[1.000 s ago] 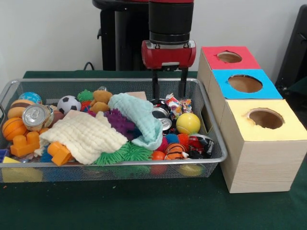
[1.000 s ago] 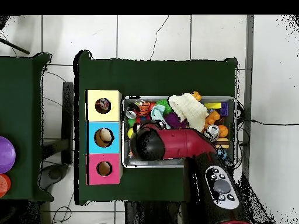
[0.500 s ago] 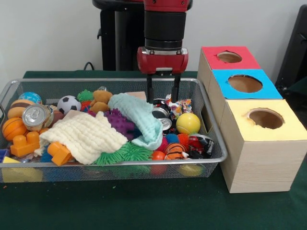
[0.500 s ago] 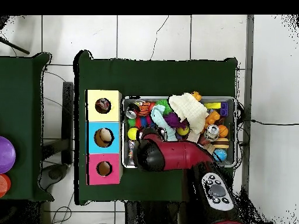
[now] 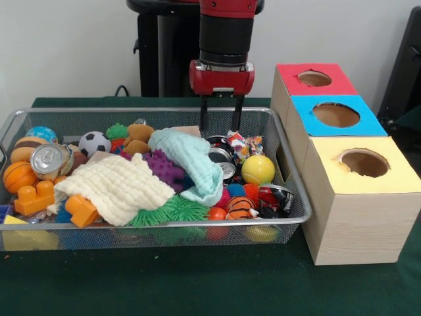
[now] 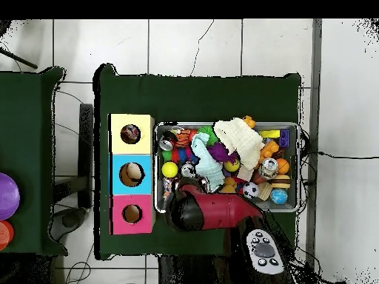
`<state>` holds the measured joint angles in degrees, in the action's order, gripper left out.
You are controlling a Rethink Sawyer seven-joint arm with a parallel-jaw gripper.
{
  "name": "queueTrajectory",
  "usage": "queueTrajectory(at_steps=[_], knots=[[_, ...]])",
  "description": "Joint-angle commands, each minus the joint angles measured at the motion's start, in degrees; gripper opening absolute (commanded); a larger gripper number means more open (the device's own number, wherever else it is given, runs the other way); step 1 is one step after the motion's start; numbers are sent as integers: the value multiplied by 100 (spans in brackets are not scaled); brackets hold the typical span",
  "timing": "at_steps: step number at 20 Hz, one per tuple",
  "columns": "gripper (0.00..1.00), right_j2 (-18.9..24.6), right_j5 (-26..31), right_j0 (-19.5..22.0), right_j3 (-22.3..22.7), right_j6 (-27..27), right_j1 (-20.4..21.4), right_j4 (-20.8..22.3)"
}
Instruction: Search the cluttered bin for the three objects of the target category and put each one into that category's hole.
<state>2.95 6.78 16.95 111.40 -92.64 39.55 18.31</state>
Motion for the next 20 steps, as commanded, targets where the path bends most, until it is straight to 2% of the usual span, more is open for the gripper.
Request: queueTrajectory(at_steps=[1,10,15,20], knots=[[100,-26,-482,-236,511,-1504,-139,-408],[100,-259,-921,-867,497,-1751,-490,-930],[100,-286,-1120,-882,392,-1579,-750,-1126],[100,-370,-1616,-918,257,-1513,-1226,-1219]])
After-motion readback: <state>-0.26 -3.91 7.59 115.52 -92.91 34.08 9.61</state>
